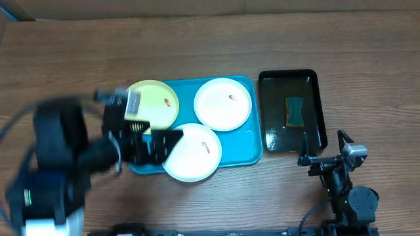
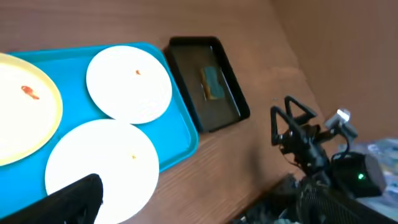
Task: Clean dirty plates on tray and stack at the side
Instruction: 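Move the left gripper to the rim of the upper-right white plate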
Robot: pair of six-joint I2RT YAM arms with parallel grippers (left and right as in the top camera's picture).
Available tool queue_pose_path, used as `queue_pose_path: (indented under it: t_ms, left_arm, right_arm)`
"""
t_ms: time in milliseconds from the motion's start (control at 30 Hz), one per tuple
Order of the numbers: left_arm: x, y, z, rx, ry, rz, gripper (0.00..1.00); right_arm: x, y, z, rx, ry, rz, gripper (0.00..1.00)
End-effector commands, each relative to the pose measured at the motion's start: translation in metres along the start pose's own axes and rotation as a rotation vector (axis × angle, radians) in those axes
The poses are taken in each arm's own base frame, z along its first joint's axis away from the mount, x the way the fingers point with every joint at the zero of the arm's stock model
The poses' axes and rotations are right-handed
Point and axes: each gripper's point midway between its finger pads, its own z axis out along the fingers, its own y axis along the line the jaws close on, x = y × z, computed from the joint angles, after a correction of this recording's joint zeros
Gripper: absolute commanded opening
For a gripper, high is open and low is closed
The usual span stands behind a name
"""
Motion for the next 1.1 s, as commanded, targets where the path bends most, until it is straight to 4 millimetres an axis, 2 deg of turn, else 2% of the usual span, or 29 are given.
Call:
queue_pose_path:
  t_ms: [0, 167, 233, 267, 333, 367, 400, 433, 467, 567, 633, 667, 733, 767, 833, 900, 1067]
  left_arm:
    - [-0.026, 0.01, 0.016, -0.005, 0.056, 0.008, 1.0]
    - [-0.031, 0.044, 0.058, -0.01, 0.183, -0.098, 0.98]
    - [-0.025, 0.054, 0.076, -0.01, 0.244, -0.132, 0.78]
    - [-0.021, 0.06, 0.088, -0.019, 0.28, -0.153, 0.71]
    - [-0.011, 0.077, 0.11, -0.086, 0.347, -0.212, 0.46]
    - [-0.005, 0.085, 0.12, -0.131, 0.377, -0.236, 0.42]
    - [0.001, 0.094, 0.131, -0.179, 0.405, -0.251, 0.51]
    - [0.005, 0.102, 0.142, -0.221, 0.429, -0.251, 0.67]
    - [0.008, 0.108, 0.154, -0.248, 0.449, -0.238, 1.0]
    - [0.008, 0.119, 0.183, -0.243, 0.465, -0.211, 1.0]
    - [-0.001, 0.121, 0.201, -0.198, 0.434, -0.207, 1.0]
    - [-0.003, 0.121, 0.208, -0.18, 0.428, -0.229, 0.92]
    - [0.0, 0.131, 0.215, -0.231, 0.428, -0.341, 0.64]
    - [0.002, 0.137, 0.217, -0.271, 0.429, -0.386, 0.59]
    - [0.01, 0.151, 0.221, -0.384, 0.432, -0.425, 0.57]
    - [0.017, 0.163, 0.225, -0.501, 0.427, -0.444, 0.59]
    - [0.033, 0.16, 0.247, -0.579, 0.457, -0.382, 0.53]
  right_arm:
    - [0.001, -0.002, 0.0, 0.01, -0.006, -0.006, 1.0]
    - [0.002, -0.002, 0.0, 0.01, -0.005, -0.006, 1.0]
    - [0.002, -0.002, 0.0, 0.01, -0.005, -0.006, 1.0]
    - [0.002, -0.002, 0.0, 0.01, -0.005, -0.006, 1.0]
    - [0.002, -0.002, 0.0, 0.01, -0.005, -0.006, 1.0]
    - [0.002, -0.002, 0.0, 0.01, -0.005, -0.006, 1.0]
    - [0.002, -0.002, 0.0, 0.01, -0.005, -0.006, 1.0]
    - [0.002, -0.002, 0.0, 0.01, -0.005, -0.006, 1.0]
    - [0.002, -0.002, 0.0, 0.01, -0.005, -0.006, 1.0]
    - [0.001, -0.002, 0.0, 0.01, -0.006, -0.006, 1.0]
    - [0.002, -0.002, 0.0, 0.01, -0.005, -0.006, 1.0]
    - [0.002, -0.002, 0.0, 0.01, -0.005, -0.006, 1.0]
    - [0.002, -0.002, 0.0, 0.01, -0.005, -0.006, 1.0]
    - [0.002, -0.002, 0.0, 0.01, -0.005, -0.006, 1.0]
    - [0.002, -0.002, 0.0, 0.01, -0.005, -0.006, 1.0]
    - [0.002, -0.002, 0.0, 0.01, -0.005, -0.006, 1.0]
    - [0.001, -0.002, 0.0, 0.01, -0.006, -0.006, 1.0]
